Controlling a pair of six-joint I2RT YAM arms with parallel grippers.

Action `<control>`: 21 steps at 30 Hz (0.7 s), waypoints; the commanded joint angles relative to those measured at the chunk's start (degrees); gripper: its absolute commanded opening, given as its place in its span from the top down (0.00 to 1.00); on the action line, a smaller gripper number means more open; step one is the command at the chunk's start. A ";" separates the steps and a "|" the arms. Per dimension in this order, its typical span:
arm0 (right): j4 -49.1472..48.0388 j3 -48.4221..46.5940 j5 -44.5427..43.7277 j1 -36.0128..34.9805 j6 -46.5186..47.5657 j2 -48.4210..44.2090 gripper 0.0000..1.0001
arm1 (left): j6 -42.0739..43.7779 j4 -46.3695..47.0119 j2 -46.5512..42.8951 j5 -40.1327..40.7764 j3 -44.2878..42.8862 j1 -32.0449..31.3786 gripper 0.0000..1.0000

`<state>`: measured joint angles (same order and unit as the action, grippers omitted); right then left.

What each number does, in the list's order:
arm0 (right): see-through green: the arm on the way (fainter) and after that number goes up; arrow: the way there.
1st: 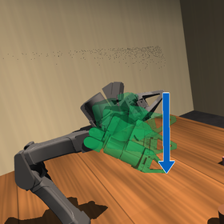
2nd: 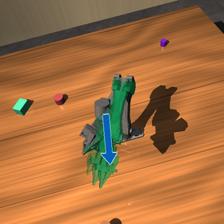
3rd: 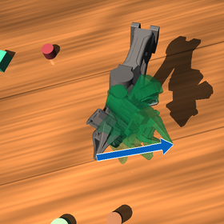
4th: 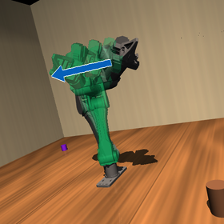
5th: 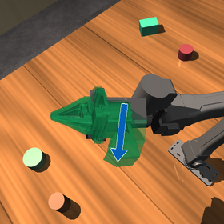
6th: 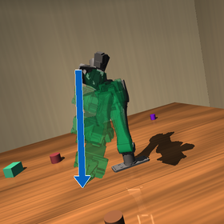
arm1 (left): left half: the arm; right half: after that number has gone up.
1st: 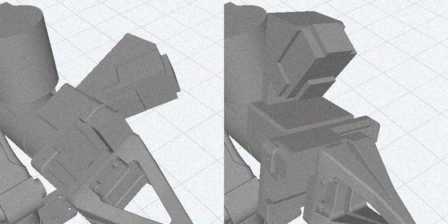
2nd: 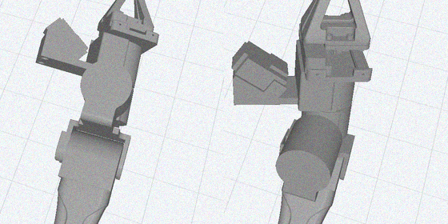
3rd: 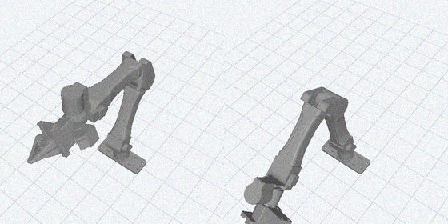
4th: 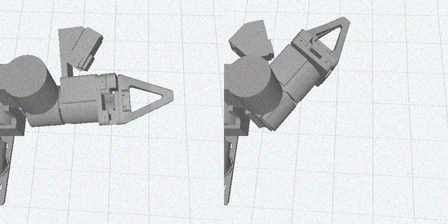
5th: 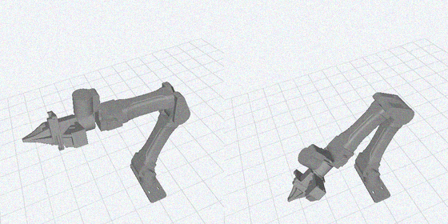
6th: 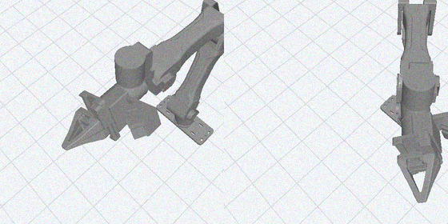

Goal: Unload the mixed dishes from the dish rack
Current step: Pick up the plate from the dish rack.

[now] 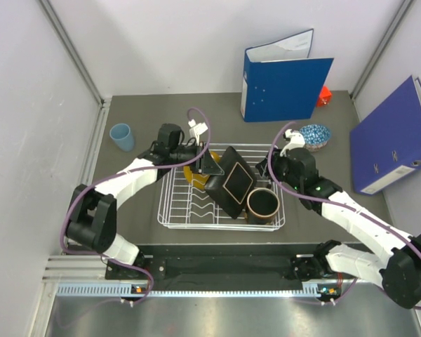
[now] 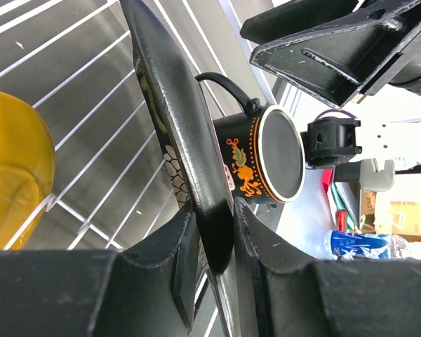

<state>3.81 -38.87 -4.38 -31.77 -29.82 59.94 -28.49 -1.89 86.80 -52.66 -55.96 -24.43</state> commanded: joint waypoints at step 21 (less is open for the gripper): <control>-2.23 -1.64 0.52 -0.40 -0.32 1.49 0.56 | 4.15 -3.48 -3.47 5.20 -0.81 -3.08 1.00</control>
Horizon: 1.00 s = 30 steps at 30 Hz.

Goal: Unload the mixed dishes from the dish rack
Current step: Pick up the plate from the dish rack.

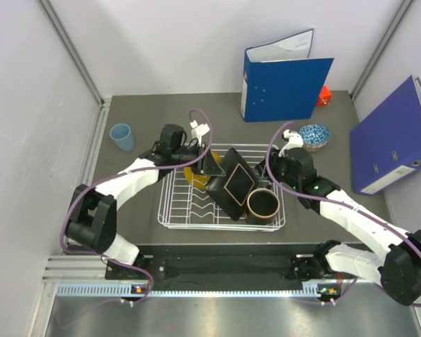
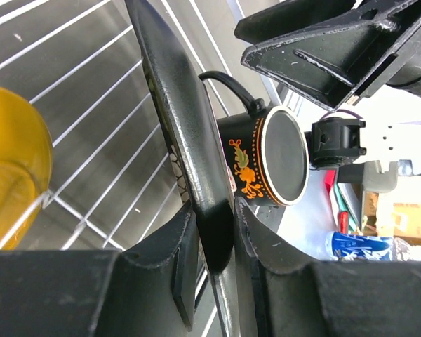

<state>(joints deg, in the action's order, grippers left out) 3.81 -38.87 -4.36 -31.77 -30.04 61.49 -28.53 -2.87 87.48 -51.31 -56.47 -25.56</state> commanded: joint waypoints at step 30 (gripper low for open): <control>-1.09 -3.23 0.32 -0.49 0.34 -1.47 0.56 | 8.31 -13.46 -10.41 14.39 -9.63 -3.26 1.00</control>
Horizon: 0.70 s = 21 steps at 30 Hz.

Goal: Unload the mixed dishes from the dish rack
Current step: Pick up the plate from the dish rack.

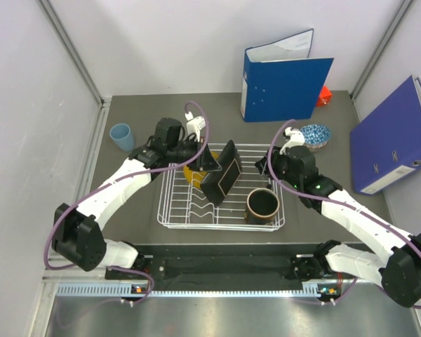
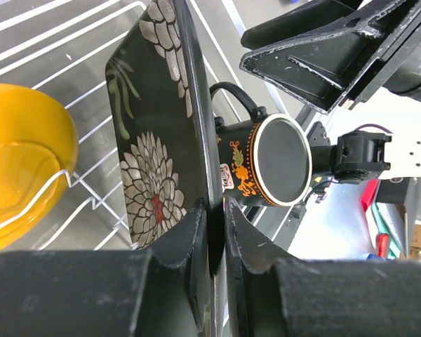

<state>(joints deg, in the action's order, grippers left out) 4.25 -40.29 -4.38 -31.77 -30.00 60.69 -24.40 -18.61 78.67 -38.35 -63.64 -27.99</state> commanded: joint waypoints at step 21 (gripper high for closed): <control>2.07 -9.54 2.89 -0.40 -1.82 -4.60 0.54 | 2.43 4.20 -4.23 2.05 -14.85 -1.28 1.00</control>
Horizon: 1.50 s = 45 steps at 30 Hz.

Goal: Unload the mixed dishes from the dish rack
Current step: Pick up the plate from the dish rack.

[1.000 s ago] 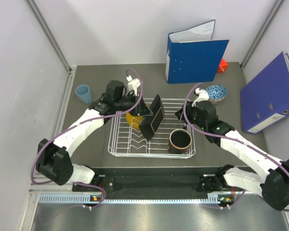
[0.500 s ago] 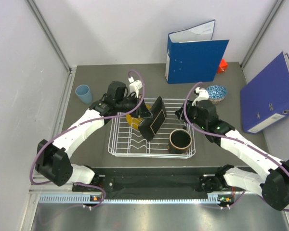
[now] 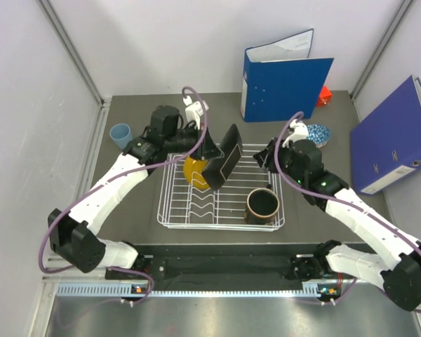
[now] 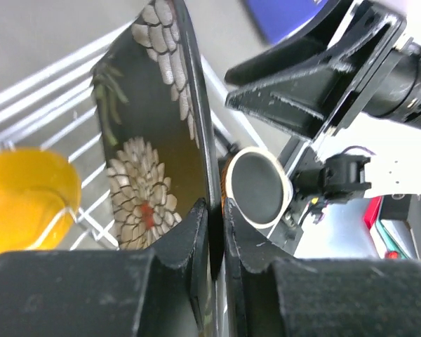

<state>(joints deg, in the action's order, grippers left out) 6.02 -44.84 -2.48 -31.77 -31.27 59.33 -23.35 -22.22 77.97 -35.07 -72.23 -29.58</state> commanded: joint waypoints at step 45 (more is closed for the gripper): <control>14.79 -18.25 -6.39 0.30 -4.94 -3.88 0.50 | 31.78 1.03 -2.30 80.39 2.87 -38.17 1.00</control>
<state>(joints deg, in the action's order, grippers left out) 17.74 -56.84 -6.33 -31.77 -34.70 54.22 1.89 -32.58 77.06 29.26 -71.90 -64.73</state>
